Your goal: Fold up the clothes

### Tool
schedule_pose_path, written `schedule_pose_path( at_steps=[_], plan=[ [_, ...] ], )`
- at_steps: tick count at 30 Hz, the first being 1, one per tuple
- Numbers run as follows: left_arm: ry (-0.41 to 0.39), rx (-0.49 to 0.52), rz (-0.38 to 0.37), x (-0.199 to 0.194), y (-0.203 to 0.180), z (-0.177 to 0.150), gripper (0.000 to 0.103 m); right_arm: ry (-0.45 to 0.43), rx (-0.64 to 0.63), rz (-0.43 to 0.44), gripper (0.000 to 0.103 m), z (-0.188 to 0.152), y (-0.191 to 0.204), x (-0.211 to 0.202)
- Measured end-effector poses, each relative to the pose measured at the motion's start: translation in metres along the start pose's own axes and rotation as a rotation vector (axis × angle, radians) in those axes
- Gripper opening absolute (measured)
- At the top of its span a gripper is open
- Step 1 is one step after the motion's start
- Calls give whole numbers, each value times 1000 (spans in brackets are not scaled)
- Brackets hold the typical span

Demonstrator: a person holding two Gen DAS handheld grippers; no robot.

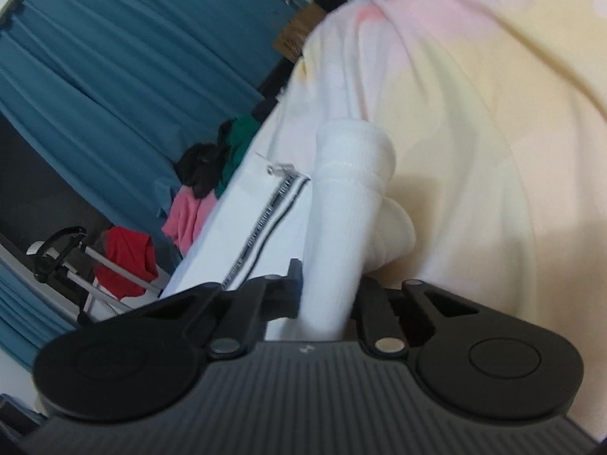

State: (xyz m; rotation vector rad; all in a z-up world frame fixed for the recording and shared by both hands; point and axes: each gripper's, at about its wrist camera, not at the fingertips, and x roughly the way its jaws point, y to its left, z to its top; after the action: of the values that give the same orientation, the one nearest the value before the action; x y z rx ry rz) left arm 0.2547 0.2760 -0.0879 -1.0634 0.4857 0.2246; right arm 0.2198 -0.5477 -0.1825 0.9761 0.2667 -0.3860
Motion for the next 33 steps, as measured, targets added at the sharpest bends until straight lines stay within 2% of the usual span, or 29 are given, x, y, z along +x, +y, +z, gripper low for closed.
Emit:
schedule_pose_path(
  at_steps=[4, 9, 11, 17, 22, 27, 30, 33],
  plan=[
    [7, 43, -7, -15, -19, 11, 9, -13, 25, 20, 10, 6, 0, -15],
    [-8, 71, -23, -65, -31, 16, 7, -15, 53, 35, 10, 12, -2, -44],
    [-19, 113, -12, -87, -35, 18, 7, -7, 64, 39, 10, 15, -3, -60],
    [16, 117, 31, -165, -21, 33, 7, 37, 171, 43, 10, 17, -18, -112],
    [20, 211, 57, -232, -4, 37, 7, 86, 111, 21, 10, 14, -18, -145],
    [111, 243, 180, -244, 33, 14, 8, 152, 56, -25, 10, 8, -34, -148],
    [141, 245, 208, -248, 49, 7, 10, 179, 64, -47, 10, 4, -44, -142],
    [167, 237, 222, -254, 54, 3, 21, 187, 107, -42, 10, 1, -51, -139]
  ],
)
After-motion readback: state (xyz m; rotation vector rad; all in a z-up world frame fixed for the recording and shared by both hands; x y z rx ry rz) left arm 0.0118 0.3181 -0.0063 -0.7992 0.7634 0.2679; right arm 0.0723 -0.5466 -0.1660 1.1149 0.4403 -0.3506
